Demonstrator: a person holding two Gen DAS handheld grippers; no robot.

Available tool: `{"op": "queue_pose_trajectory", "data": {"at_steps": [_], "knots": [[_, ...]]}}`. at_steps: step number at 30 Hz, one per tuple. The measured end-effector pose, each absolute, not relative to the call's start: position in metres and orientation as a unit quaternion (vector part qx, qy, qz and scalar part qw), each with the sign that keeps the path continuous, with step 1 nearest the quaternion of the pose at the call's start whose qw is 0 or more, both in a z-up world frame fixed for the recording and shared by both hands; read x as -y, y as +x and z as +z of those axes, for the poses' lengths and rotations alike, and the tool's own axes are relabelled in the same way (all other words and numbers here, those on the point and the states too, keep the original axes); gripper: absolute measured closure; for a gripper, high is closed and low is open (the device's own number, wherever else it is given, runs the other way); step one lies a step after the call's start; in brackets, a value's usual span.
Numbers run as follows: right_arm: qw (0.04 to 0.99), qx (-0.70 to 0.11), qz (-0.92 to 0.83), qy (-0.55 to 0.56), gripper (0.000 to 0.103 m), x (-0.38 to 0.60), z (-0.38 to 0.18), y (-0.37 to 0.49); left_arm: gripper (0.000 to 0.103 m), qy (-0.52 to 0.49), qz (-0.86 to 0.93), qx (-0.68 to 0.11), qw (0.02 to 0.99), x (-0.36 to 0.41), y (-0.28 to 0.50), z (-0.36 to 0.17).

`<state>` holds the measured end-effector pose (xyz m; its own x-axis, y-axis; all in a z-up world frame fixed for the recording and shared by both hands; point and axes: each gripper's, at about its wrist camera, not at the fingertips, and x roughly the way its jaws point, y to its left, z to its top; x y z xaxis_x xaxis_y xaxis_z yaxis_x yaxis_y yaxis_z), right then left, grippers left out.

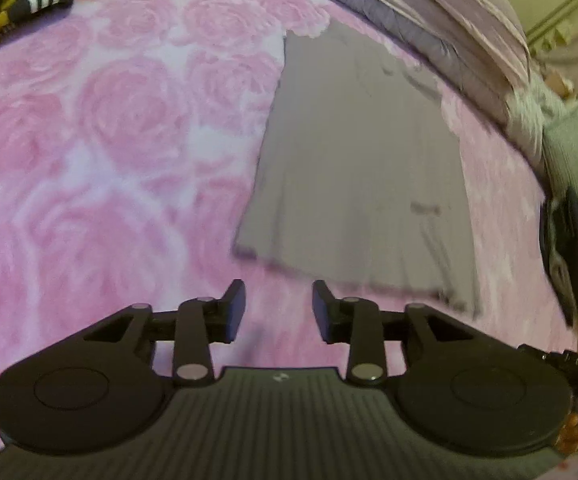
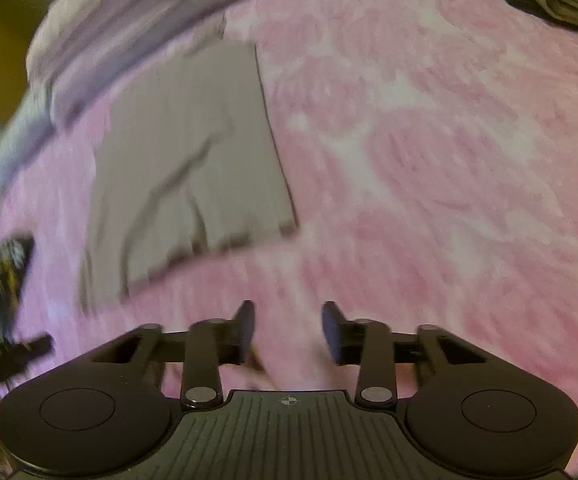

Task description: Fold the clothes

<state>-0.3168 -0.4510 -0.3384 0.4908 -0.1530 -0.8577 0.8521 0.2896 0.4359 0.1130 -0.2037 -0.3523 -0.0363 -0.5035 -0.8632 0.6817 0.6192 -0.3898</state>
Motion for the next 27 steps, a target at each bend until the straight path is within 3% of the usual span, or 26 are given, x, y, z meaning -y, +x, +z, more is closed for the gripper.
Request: {"op": "queue_pose_trajectory", "data": {"at_steps": [10, 12, 13, 14, 15, 17, 22, 27], "knots": [[0.72, -0.32, -0.376, 0.488, 0.066, 0.497, -0.395, -0.282, 0.068, 0.014, -0.42, -0.609, 0.673, 0.232, 0.162, -0.402], [0.729, -0.322, -0.369, 0.478, 0.075, 0.498, -0.401, -0.275, 0.069, 0.02, -0.428, -0.617, 0.66, 0.236, 0.159, -0.411], [0.732, -0.334, -0.366, 0.469, 0.097, 0.497, -0.402, -0.27, 0.069, 0.021, -0.431, -0.619, 0.656, 0.238, 0.157, -0.415], [0.734, -0.346, -0.363, 0.458, 0.103, 0.496, -0.404, -0.265, 0.069, 0.02, -0.436, -0.618, 0.654, 0.239, 0.156, -0.416], [0.736, -0.348, -0.363, 0.453, 0.103, 0.494, -0.403, -0.264, 0.072, 0.016, -0.439, -0.619, 0.651, 0.24, 0.155, -0.418], [0.735, -0.343, -0.369, 0.453, 0.103, 0.493, -0.399, -0.27, 0.102, 0.008, -0.442, -0.626, 0.642, 0.24, 0.158, -0.42], [0.697, -0.276, -0.4, 0.527, 0.103, 0.497, -0.377, -0.324, 0.102, 0.01, -0.466, -0.598, 0.652, 0.226, 0.161, -0.392], [0.69, -0.316, -0.379, 0.529, 0.103, 0.467, -0.362, -0.345, 0.102, 0.018, -0.475, -0.583, 0.659, 0.187, 0.151, -0.358]]}}
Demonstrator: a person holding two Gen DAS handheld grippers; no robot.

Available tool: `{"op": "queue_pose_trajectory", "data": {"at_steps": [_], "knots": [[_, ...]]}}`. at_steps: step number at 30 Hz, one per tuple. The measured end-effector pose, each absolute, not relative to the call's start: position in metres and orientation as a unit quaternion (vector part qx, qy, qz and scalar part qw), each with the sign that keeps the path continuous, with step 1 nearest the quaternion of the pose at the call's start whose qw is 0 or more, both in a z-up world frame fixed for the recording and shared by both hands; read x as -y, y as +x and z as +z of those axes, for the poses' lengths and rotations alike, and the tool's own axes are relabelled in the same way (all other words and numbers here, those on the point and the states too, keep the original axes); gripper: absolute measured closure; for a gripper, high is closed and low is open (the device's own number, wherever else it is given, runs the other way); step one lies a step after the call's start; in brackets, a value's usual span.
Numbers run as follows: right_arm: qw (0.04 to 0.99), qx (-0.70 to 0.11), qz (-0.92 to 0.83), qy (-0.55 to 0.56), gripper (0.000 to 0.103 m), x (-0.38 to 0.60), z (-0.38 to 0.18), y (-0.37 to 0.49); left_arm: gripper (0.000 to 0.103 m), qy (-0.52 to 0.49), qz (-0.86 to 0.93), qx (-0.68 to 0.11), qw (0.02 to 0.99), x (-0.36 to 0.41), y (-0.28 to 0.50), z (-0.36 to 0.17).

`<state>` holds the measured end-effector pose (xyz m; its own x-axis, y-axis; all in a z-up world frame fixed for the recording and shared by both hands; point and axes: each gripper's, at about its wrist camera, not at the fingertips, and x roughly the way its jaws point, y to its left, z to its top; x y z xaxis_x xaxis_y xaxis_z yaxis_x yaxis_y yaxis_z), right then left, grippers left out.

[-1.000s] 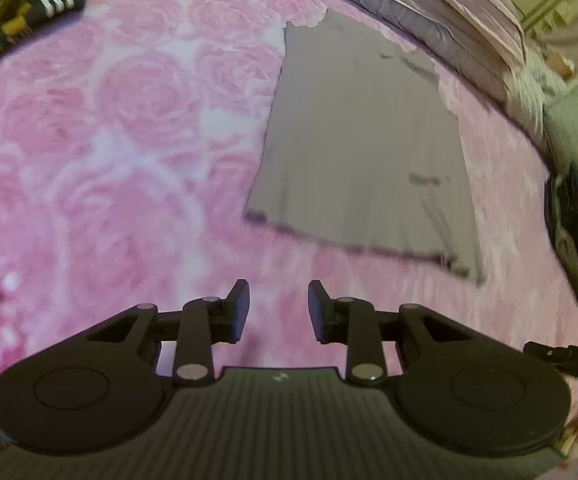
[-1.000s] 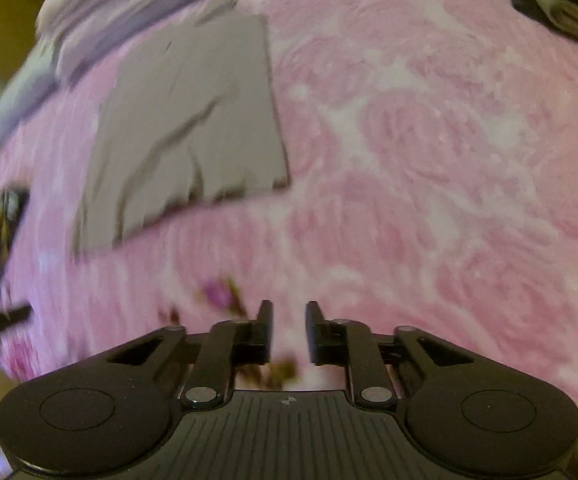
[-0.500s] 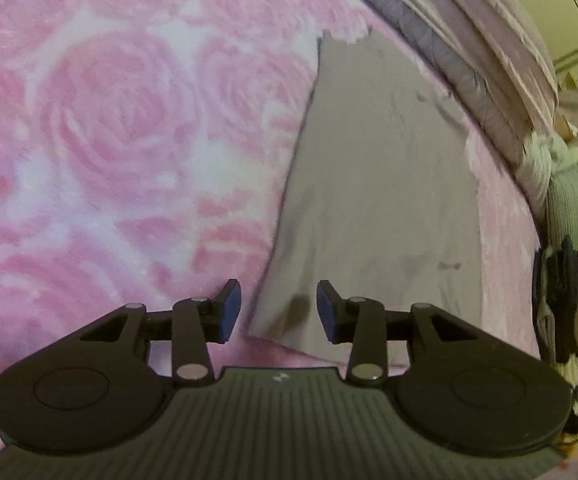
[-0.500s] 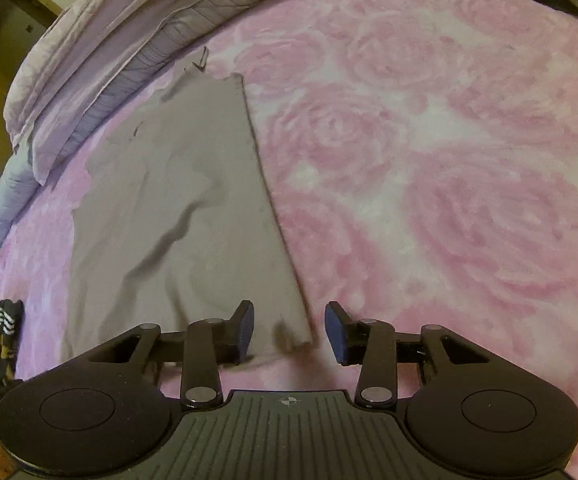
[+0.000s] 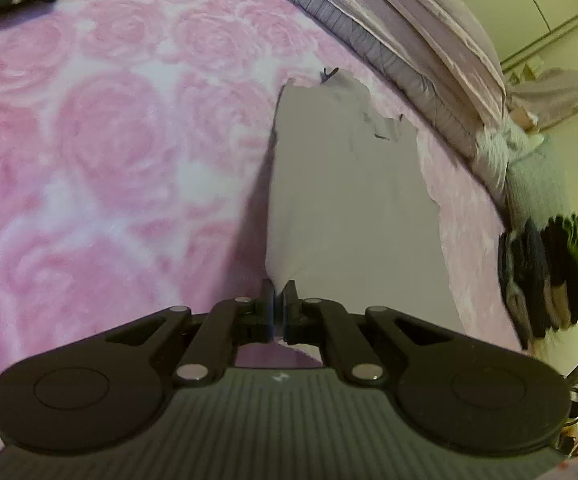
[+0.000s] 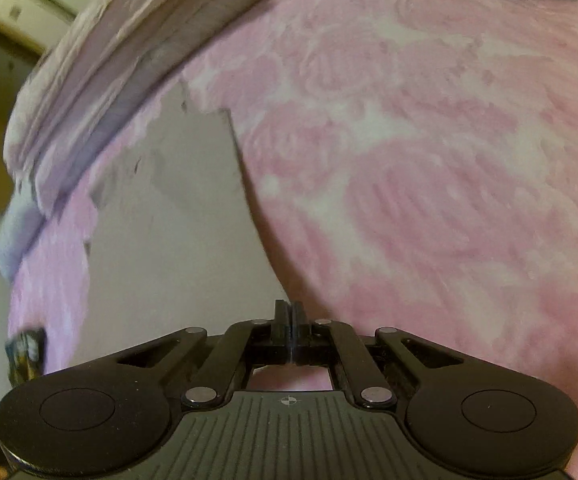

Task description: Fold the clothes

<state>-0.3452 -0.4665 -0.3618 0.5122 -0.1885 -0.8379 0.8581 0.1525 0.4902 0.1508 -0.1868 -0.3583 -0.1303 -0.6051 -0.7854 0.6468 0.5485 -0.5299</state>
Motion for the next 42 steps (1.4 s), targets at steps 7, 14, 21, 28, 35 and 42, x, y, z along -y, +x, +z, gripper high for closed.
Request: {"op": "queue_pose_trajectory", "data": {"at_steps": [7, 14, 21, 28, 35, 42], "knots": [[0.647, -0.403, -0.371, 0.531, 0.103, 0.402, -0.381, -0.375, 0.102, 0.114, -0.433, -0.622, 0.642, 0.133, 0.107, -0.378], [0.634, -0.498, -0.356, 0.472, 0.098, 0.387, -0.39, -0.362, 0.095, 0.195, -0.407, -0.62, 0.642, 0.128, 0.084, -0.39], [0.674, -0.484, -0.406, 0.383, 0.077, 0.408, -0.35, -0.341, 0.092, 0.203, -0.429, -0.565, 0.675, 0.161, 0.117, -0.355], [0.745, -0.447, -0.381, 0.317, 0.077, 0.445, -0.348, -0.275, 0.092, 0.222, -0.559, -0.496, 0.626, 0.279, 0.115, -0.359], [0.782, -0.418, -0.371, 0.276, 0.077, 0.497, -0.385, -0.21, 0.092, 0.238, -0.607, -0.463, 0.6, 0.382, 0.137, -0.402], [0.786, -0.41, -0.384, 0.259, 0.077, 0.562, -0.418, -0.17, 0.093, 0.244, -0.644, -0.428, 0.585, 0.48, 0.165, -0.428]]}}
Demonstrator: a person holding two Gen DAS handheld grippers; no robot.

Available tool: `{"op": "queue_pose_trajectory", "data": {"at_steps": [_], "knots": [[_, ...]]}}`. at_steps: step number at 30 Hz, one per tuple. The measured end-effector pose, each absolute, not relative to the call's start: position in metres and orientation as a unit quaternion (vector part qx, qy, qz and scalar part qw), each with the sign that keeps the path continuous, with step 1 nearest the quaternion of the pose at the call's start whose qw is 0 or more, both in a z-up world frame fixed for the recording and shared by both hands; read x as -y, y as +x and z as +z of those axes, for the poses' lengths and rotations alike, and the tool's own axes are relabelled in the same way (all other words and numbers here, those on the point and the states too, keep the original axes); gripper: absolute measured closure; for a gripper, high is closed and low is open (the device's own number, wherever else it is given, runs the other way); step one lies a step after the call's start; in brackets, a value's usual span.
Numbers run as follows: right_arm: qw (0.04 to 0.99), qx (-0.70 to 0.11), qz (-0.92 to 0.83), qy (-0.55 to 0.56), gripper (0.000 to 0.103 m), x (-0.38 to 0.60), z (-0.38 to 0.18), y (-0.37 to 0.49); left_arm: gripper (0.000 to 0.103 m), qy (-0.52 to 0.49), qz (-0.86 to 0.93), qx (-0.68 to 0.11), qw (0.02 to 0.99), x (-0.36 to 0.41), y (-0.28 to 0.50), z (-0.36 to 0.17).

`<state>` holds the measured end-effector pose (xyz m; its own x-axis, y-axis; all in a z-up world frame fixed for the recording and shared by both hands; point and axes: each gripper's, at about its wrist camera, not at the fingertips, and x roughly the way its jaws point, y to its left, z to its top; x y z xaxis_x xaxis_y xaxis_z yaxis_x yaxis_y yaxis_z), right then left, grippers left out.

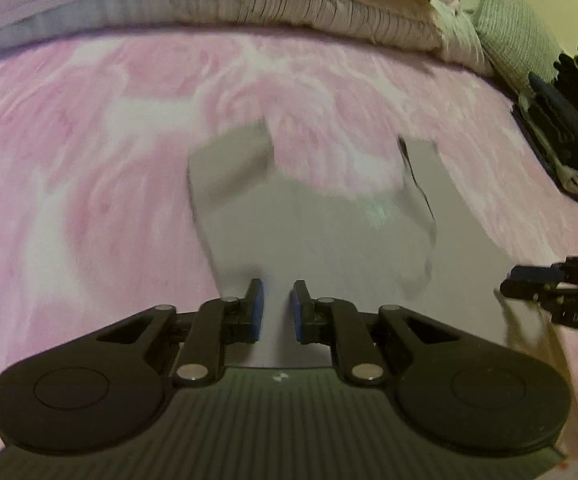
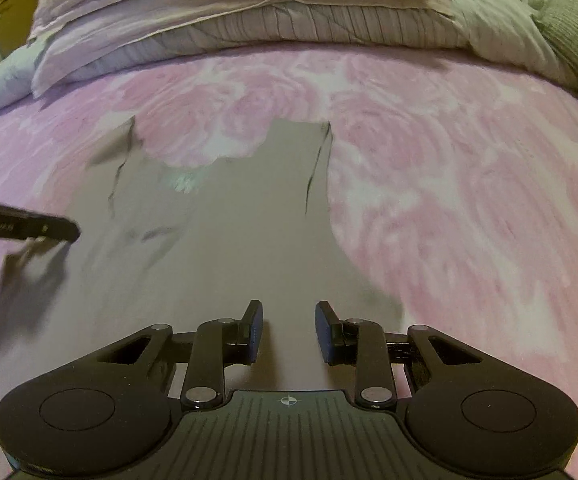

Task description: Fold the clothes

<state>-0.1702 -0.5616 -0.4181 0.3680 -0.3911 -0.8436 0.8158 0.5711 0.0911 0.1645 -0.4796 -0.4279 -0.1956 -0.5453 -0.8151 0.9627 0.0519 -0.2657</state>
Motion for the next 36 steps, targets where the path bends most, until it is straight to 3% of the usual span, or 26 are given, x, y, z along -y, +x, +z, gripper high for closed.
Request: {"op": "queue_pose_trajectory", "data": {"at_steps": [7, 12, 19, 30, 36], "knots": [[0.783, -0.402, -0.401, 0.253, 0.077, 0.627, -0.432, -0.14, 0.096, 0.219, -0.644, -0.408, 0.609, 0.565, 0.184, -0.434], [0.776, -0.372, -0.434, 0.265, 0.077, 0.659, -0.416, -0.137, 0.093, 0.238, -0.625, -0.362, 0.65, 0.558, 0.178, -0.414], [0.775, -0.371, -0.413, 0.302, 0.077, 0.592, -0.387, -0.175, 0.093, 0.245, -0.619, -0.377, 0.644, 0.439, 0.158, -0.383], [0.713, -0.5, -0.391, 0.299, 0.077, 0.373, -0.394, -0.262, 0.093, 0.309, -0.587, -0.488, 0.568, 0.214, 0.07, -0.394], [0.664, -0.542, -0.397, 0.328, 0.074, 0.308, -0.389, -0.299, 0.092, 0.338, -0.559, -0.525, 0.546, 0.159, 0.06, -0.391]]}}
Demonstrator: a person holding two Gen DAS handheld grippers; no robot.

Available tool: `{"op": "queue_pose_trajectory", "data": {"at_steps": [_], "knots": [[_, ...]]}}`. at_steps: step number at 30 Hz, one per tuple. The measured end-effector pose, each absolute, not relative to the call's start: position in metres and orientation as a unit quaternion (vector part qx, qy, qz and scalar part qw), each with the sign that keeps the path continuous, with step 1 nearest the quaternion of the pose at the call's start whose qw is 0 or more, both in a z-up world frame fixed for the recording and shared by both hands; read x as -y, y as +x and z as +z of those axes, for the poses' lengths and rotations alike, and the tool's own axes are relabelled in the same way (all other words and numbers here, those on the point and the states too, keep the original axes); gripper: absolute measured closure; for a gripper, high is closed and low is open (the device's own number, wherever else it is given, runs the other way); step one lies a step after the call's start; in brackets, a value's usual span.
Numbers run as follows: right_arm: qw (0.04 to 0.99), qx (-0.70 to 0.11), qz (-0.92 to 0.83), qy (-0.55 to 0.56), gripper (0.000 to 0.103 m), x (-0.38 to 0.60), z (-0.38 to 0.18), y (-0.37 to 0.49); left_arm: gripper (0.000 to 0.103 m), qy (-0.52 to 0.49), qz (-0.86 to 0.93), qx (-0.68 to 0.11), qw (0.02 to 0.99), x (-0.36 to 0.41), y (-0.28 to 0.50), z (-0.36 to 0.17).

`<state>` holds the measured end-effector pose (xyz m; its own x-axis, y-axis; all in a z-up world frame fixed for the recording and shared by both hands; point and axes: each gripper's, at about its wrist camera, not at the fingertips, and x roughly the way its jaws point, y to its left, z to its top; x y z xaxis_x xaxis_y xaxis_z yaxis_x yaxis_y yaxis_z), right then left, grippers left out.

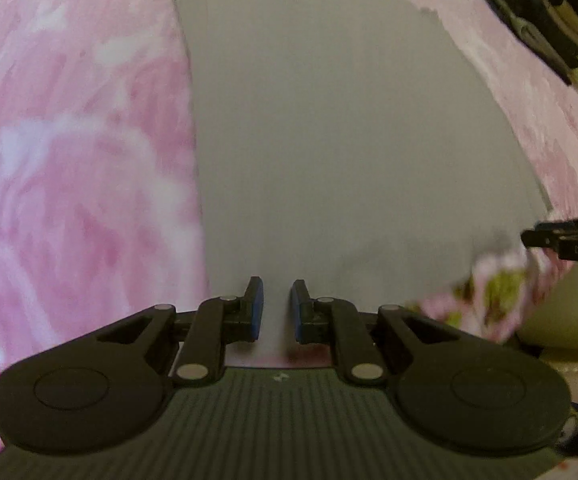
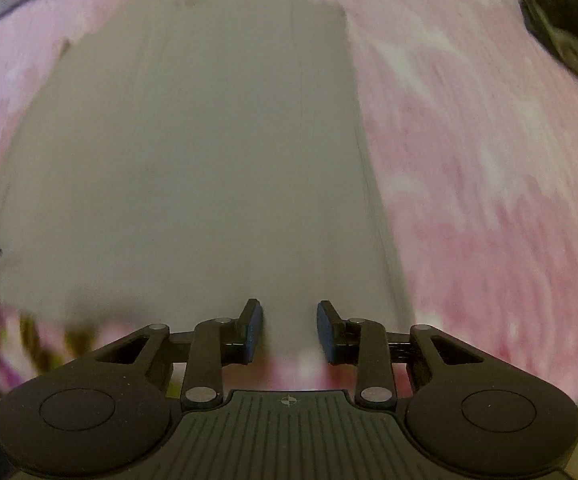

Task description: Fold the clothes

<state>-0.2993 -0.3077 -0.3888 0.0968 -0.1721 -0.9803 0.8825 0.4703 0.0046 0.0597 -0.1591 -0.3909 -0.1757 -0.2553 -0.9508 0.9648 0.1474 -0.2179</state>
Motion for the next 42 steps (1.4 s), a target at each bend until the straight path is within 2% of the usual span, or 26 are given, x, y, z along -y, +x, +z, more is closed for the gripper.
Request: {"op": "queue_pose_trajectory", "data": {"at_steps": [4, 8, 12, 15, 18, 25, 28, 31, 42], "knots": [[0.643, -0.549, -0.402, 0.351, 0.074, 0.293, -0.376, -0.31, 0.092, 0.351, -0.524, -0.534, 0.562, 0.146, 0.057, -0.373], [0.677, -0.522, -0.383, 0.35, 0.074, 0.292, -0.331, -0.308, 0.09, 0.309, -0.509, -0.531, 0.603, 0.133, 0.052, -0.322], [0.715, -0.487, -0.354, 0.356, 0.073, 0.296, -0.279, -0.307, 0.07, 0.266, -0.496, -0.504, 0.655, 0.114, 0.032, -0.258], [0.744, -0.461, -0.347, 0.338, 0.072, 0.29, -0.234, -0.322, 0.066, 0.24, -0.492, -0.485, 0.682, 0.096, 0.005, -0.216], [0.769, -0.437, -0.343, 0.316, 0.067, 0.274, -0.193, -0.341, 0.064, 0.237, -0.485, -0.464, 0.703, 0.075, -0.03, -0.178], [0.792, -0.384, -0.33, 0.341, 0.052, 0.229, -0.125, -0.389, 0.049, 0.225, -0.485, -0.43, 0.727, 0.03, -0.089, -0.111], [0.793, -0.376, -0.32, 0.356, 0.038, 0.211, -0.103, -0.403, 0.039, 0.23, -0.49, -0.417, 0.73, 0.014, -0.109, -0.093], [0.794, -0.376, -0.319, 0.357, 0.029, 0.195, -0.095, -0.417, 0.036, 0.234, -0.495, -0.409, 0.73, 0.002, -0.124, -0.085], [0.789, -0.406, -0.324, 0.328, 0.027, 0.158, -0.096, -0.439, 0.034, 0.261, -0.499, -0.407, 0.719, -0.022, -0.163, -0.082]]}}
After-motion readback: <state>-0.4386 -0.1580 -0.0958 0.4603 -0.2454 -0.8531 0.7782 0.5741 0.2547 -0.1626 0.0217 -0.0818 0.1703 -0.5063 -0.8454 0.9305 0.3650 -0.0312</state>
